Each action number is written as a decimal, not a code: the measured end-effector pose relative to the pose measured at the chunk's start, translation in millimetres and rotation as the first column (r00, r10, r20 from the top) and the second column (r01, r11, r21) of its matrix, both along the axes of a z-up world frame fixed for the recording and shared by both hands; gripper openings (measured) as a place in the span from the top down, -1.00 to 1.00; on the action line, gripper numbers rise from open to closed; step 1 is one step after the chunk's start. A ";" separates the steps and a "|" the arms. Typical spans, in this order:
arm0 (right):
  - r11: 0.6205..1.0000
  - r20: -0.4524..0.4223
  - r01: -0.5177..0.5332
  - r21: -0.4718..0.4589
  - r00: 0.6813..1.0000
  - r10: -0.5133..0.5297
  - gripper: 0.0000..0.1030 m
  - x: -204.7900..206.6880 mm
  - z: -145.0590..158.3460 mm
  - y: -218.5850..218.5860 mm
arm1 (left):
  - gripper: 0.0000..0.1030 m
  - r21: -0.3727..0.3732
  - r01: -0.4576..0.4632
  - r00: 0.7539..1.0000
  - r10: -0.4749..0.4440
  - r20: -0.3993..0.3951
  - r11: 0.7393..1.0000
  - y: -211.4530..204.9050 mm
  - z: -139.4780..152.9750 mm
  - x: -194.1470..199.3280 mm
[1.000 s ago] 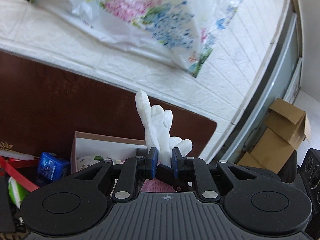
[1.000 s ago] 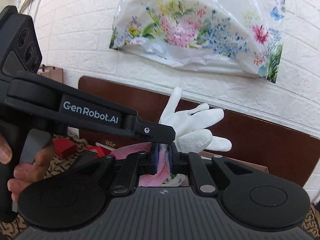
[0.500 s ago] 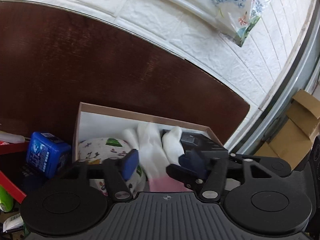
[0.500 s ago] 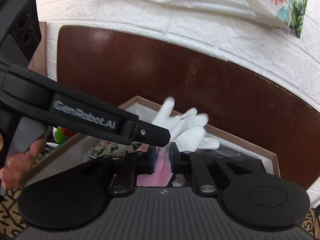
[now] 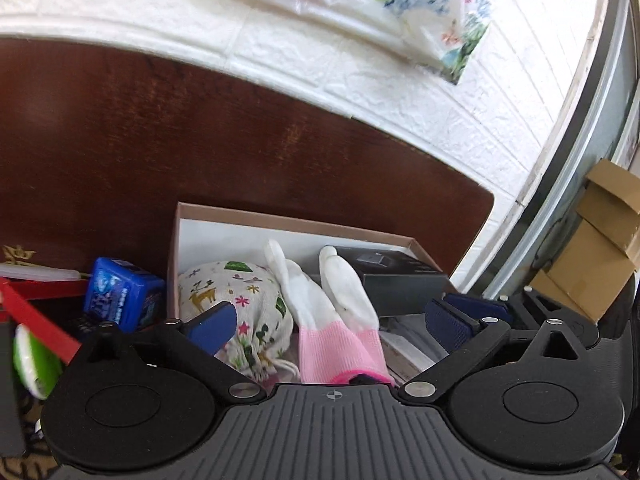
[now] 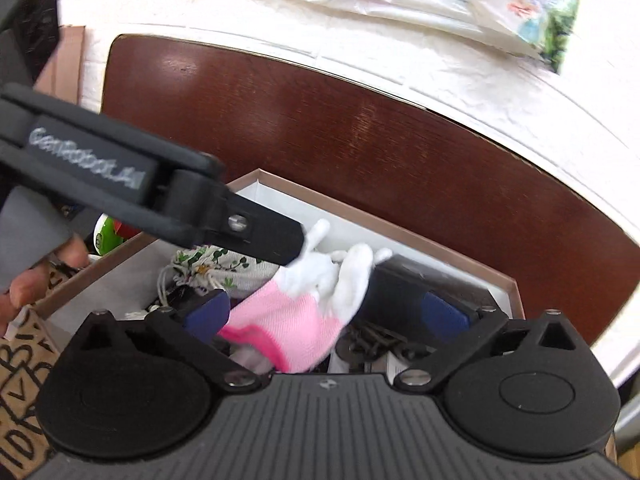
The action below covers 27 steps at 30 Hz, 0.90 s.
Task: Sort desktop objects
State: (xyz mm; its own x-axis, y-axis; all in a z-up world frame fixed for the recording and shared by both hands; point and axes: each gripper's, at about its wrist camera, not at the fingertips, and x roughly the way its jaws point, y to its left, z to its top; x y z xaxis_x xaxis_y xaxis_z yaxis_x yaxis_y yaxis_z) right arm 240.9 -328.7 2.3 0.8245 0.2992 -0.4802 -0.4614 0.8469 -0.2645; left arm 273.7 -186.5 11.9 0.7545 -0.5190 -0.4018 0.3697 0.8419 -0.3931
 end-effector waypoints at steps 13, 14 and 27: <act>0.984 -0.034 0.072 0.162 0.997 -0.067 -0.99 -54.4 24.8 -19.6 | -1.00 0.069 -0.032 0.999 0.030 0.039 0.997 -0.8 23.1 -67.7; 0.984 -0.035 0.076 0.164 0.997 -0.071 -0.99 -59.2 26.1 -20.5 | -1.00 0.074 -0.037 0.998 0.034 0.044 0.997 -0.6 25.1 -73.4; 0.959 -0.056 0.183 0.218 0.983 -0.175 -0.99 -139.4 28.3 -36.8 | -1.00 0.241 -0.112 0.991 0.093 0.092 0.964 -5.3 35.8 -158.4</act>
